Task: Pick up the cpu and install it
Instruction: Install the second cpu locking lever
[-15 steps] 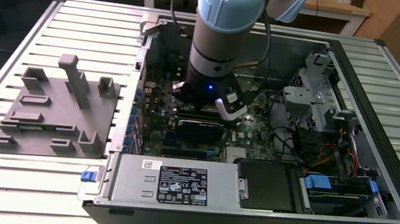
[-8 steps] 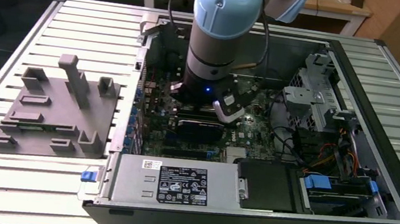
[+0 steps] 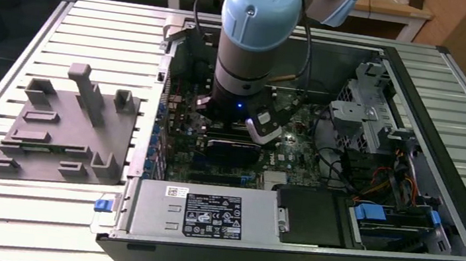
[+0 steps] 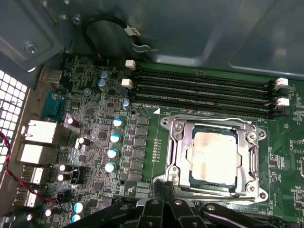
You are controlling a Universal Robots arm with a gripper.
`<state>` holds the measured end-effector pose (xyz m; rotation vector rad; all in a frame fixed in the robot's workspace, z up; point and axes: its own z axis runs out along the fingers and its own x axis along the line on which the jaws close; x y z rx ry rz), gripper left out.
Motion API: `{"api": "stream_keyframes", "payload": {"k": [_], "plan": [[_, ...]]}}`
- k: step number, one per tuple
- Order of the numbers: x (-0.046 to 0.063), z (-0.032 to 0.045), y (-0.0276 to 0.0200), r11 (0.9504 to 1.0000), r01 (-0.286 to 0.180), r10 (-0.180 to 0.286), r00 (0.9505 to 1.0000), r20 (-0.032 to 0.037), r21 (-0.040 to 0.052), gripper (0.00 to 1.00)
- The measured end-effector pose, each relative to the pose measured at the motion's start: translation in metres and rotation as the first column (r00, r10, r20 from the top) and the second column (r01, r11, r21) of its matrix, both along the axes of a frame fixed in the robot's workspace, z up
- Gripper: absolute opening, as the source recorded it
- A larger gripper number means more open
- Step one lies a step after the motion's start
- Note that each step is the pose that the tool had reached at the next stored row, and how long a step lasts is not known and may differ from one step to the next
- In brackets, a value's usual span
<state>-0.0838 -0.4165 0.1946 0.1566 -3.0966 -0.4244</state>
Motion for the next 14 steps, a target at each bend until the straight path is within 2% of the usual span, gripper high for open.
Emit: {"api": "stream_keyframes", "payload": {"k": [11,14], "plan": [[-0.0005,-0.002,0.0,0.9999,0.0,0.0,1.0,0.0025,0.0105,0.11],[-0.0006,0.0016,0.0,0.9999,0.0,0.0,1.0,0.0026,0.0114,0.11]]}}
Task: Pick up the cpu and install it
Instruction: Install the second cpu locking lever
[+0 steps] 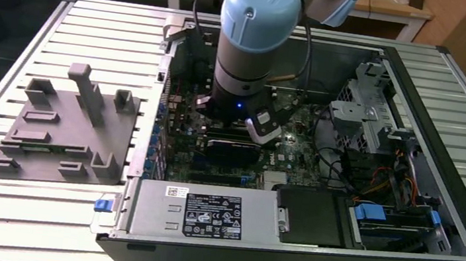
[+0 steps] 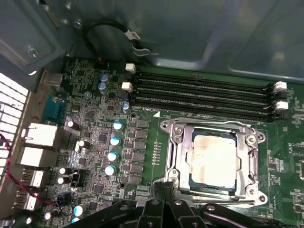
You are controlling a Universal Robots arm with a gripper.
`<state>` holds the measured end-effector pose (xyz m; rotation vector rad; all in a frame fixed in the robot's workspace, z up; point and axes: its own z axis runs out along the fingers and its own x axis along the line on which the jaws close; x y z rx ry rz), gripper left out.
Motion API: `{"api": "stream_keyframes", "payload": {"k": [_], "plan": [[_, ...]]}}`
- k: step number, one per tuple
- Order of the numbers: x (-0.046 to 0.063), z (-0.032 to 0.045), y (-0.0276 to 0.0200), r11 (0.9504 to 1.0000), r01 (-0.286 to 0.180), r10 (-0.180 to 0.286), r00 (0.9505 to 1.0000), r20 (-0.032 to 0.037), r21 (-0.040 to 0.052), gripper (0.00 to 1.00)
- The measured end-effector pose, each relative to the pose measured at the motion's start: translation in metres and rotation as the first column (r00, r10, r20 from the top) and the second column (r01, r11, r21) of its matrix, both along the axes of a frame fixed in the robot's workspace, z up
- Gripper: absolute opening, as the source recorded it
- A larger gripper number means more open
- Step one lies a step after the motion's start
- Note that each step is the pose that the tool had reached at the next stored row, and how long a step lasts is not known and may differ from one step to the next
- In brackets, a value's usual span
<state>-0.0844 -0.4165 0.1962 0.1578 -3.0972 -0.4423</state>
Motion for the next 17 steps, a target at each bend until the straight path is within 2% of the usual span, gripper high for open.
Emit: {"api": "stream_keyframes", "payload": {"k": [3,12,17], "plan": [[-0.0001,0.0041,-0.0003,1.0,0.0,0.0,1.0,-0.0001,0.0,0.11],[0.0,0.0043,-0.0067,1.0,0.0,0.0,1.0,-0.0002,-0.0002,0.11],[0.0,0.0043,-0.0087,1.0,0.0,0.0,1.0,-0.0001,0.0003,0.11]]}}
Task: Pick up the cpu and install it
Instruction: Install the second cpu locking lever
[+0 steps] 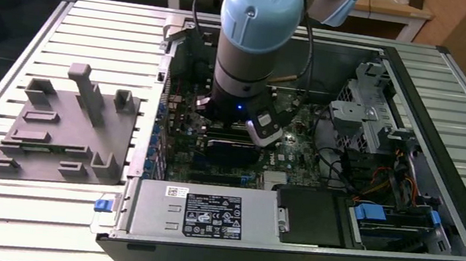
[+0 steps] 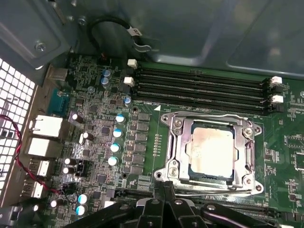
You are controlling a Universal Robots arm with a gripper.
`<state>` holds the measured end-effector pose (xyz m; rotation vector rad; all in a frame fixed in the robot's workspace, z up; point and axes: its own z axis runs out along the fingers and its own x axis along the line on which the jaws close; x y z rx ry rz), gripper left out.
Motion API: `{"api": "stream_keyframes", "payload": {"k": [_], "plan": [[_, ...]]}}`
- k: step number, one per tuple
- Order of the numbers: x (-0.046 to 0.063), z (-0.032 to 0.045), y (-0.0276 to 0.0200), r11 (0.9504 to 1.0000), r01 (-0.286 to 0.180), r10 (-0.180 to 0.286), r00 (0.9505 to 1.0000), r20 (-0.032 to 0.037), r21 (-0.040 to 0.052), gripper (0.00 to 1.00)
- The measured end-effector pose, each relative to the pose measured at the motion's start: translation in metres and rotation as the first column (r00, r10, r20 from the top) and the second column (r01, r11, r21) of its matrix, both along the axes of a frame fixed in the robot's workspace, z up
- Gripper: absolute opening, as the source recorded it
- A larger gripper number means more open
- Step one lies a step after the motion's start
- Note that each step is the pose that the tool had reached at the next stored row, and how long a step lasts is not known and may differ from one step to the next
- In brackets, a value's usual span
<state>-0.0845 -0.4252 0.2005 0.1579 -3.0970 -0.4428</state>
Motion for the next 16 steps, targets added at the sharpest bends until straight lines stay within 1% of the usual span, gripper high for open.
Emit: {"api": "stream_keyframes", "payload": {"k": [2,3,7,10,13,16], "plan": [[-0.0001,-0.0004,-0.0001,1.0,0.0,0.0,1.0,0.0003,0.0046,0.11],[-0.0001,-0.0011,-0.0001,1.0,0.0,0.0,1.0,0.0007,0.009,0.11],[-0.0004,-0.0039,-0.0001,0.9995,0.0,0.0,1.0,0.0034,0.0324,0.11],[-0.0005,-0.0056,-0.0002,0.999,0.0,0.0,1.0,0.0066,0.0447,0.11],[-0.0007,-0.0068,-0.0003,0.9986,-0.001,0.0,0.9999,0.0106,0.0536,0.11],[-0.0015,-0.0078,-0.0003,0.9982,-0.001,0.0,0.9999,0.0158,0.0604,0.11]]}}
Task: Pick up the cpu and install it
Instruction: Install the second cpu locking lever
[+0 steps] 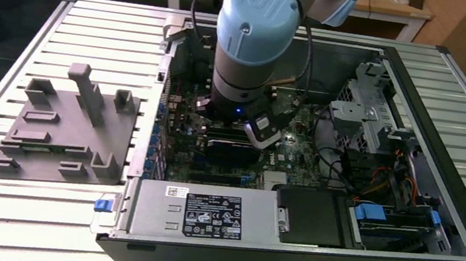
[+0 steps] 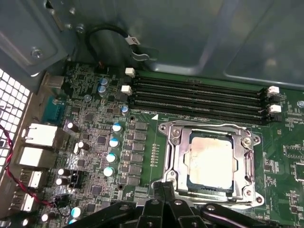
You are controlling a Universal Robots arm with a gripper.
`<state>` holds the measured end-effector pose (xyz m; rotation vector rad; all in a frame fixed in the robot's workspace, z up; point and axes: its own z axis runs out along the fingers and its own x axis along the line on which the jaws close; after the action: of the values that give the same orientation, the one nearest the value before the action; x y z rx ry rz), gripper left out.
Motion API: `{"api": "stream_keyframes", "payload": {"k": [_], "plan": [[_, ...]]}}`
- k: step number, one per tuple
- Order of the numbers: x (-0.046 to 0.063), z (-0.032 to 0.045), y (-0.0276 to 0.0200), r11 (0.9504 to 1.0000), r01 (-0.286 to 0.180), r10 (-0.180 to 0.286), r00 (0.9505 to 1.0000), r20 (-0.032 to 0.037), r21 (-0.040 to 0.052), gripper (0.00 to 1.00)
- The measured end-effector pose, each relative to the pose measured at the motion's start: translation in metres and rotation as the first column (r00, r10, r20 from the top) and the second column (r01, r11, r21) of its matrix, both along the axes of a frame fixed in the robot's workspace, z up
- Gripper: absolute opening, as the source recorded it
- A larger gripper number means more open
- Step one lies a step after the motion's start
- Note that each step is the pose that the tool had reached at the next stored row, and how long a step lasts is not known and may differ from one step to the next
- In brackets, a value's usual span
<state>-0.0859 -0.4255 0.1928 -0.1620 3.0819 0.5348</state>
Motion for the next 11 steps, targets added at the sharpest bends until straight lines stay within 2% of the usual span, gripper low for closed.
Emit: {"api": "stream_keyframes", "payload": {"k": [7,11], "plan": [[-0.0018,-0.0026,0.0,0.9999,0.0,0.0,0.9999,0.0126,0.0152,0.11],[-0.0025,-0.0044,-0.0002,0.9998,0.0,0.0,0.9999,0.0149,0.0185,0.11]]}}
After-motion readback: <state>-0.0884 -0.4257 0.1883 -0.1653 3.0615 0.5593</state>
